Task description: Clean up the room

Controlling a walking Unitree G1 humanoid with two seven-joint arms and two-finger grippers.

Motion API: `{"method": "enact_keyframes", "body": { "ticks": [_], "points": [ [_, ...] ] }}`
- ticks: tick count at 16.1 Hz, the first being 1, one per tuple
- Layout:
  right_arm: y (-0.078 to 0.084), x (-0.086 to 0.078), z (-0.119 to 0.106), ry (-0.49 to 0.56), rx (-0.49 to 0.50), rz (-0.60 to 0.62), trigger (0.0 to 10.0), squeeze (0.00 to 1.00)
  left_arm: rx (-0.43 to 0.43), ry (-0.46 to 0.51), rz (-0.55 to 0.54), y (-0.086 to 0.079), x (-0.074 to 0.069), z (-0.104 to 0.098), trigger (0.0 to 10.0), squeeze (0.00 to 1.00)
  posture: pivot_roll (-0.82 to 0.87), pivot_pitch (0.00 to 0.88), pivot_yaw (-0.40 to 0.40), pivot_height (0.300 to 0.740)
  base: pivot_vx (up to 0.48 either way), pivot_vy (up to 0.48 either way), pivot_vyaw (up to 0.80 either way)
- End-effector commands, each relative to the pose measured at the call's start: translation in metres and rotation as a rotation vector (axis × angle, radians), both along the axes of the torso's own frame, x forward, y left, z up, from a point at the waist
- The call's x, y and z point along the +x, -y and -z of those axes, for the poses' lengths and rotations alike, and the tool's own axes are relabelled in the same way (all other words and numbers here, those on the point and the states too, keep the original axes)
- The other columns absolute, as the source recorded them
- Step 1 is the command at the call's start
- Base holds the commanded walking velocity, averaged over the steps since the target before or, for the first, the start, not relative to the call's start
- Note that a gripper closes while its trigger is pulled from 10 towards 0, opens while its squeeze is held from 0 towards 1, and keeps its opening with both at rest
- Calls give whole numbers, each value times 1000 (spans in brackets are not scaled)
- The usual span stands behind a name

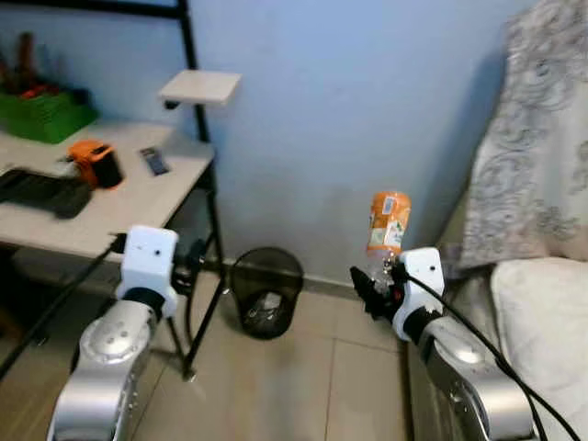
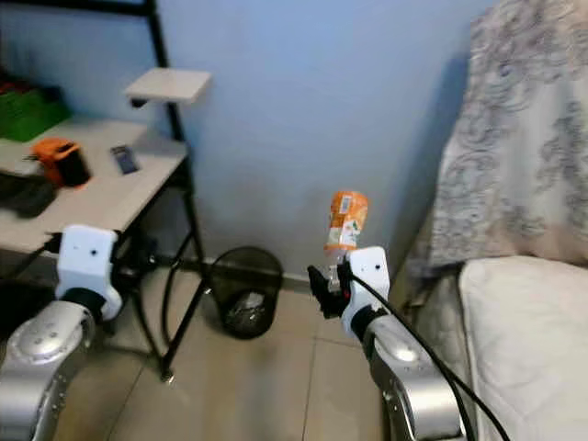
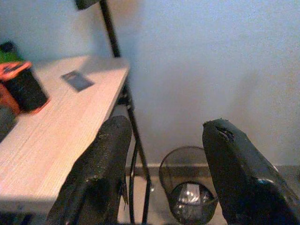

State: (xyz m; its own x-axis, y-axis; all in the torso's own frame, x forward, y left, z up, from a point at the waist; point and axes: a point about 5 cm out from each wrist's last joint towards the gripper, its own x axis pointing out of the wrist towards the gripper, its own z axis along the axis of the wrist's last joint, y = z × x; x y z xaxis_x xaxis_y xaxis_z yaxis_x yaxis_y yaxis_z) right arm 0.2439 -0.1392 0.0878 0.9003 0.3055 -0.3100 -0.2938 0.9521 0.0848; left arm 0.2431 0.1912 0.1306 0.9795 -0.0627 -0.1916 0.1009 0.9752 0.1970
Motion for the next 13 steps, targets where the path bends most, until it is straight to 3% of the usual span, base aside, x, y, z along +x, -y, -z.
{"method": "enact_keyframes", "body": {
  "ticks": [1, 13],
  "points": [
    [9, 2, -3, 9, -17, 26, 10000, 0, -9, -4, 27, 7, 1, 0, 10000, 0, -14, 0, -2, 740, 300, 0, 0],
    [10, 2, -1, -2, -19, 34, 10000, 0, -18, -6, 42, 11, 2, 0, 10000, 0, -9, 0, -12, 740, 308, 0, 0]
  ]
}}
